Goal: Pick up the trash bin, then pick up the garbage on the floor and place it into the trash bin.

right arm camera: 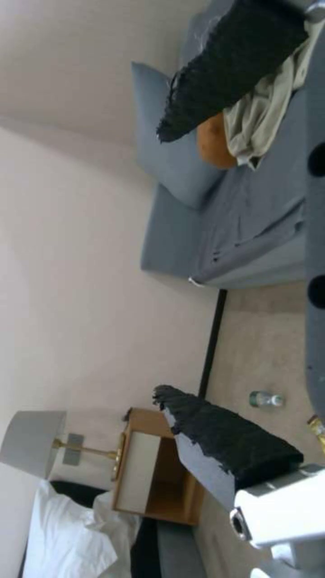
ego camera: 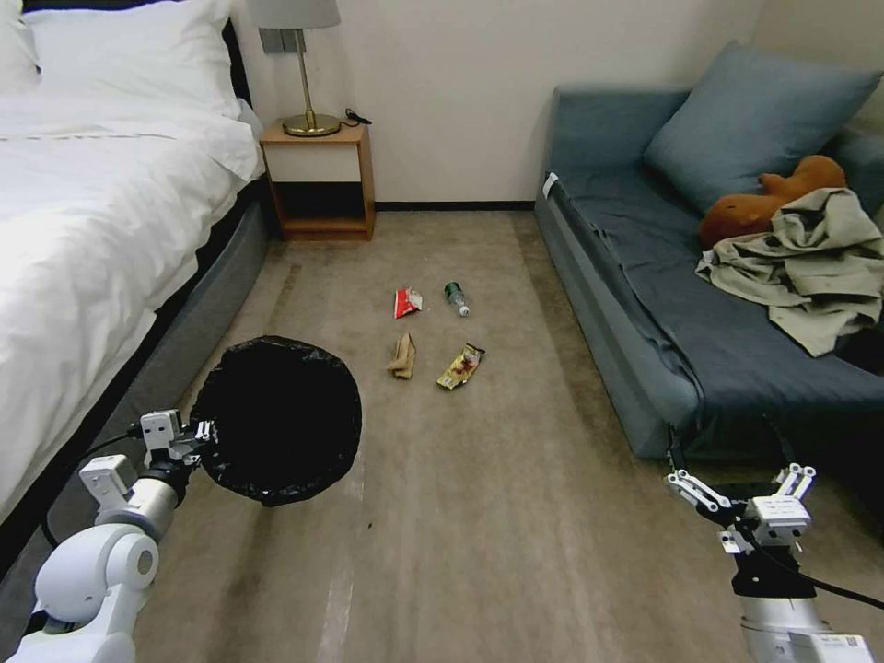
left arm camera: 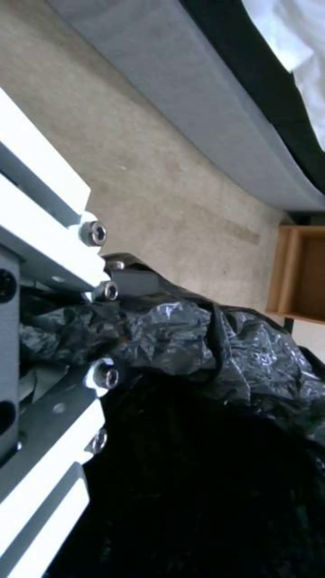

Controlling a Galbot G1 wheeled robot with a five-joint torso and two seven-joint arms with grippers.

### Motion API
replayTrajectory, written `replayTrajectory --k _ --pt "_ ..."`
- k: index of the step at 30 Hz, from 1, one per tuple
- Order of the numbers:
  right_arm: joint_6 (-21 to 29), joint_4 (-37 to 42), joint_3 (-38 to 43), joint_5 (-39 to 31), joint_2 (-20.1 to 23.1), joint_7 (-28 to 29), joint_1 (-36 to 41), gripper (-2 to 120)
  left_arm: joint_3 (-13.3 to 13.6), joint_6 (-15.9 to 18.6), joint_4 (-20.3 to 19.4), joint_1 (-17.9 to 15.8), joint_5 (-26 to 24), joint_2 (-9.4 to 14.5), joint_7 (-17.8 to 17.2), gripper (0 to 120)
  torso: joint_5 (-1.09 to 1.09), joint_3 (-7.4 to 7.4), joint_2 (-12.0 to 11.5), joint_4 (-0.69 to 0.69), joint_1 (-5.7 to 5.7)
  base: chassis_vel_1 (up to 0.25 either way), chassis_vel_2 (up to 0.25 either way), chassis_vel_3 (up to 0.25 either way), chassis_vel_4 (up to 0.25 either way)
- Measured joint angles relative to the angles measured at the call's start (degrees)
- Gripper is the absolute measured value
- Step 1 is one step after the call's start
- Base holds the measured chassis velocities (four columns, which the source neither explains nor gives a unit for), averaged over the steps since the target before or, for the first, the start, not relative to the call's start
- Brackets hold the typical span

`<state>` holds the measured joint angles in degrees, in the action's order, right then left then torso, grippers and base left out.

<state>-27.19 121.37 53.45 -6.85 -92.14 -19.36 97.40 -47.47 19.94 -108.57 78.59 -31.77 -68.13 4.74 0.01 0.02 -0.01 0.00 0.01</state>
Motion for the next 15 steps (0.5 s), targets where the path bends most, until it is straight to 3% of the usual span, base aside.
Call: replayTrajectory --k 3,6,15 --pt "-0.04 -0.08 0.04 -0.1 0.0 -0.08 -0.05 100 0.13 0.0 0.01 -0.07 0.11 -0.03 0.0 2 -0.02 0.0 0.0 0.0 0.0 -0.118 0.152 0.159 -0.142" --pt "-0.03 -0.12 0.04 -0.12 0.0 -0.09 -0.03 100 0.2 0.0 0.04 -0.11 0.14 -0.08 0.0 2 -0.01 -0.01 0.0 -0.01 -0.01 -0.024 -0.003 0.009 -0.052" --pt "1.4 0.16 -0.02 -0.08 0.0 -0.36 -0.09 100 -0.26 0.0 0.13 -0.19 0.16 -0.2 -0.17 2 -0.01 -0.02 0.0 0.0 -0.01 0.03 -0.023 -0.028 0.047"
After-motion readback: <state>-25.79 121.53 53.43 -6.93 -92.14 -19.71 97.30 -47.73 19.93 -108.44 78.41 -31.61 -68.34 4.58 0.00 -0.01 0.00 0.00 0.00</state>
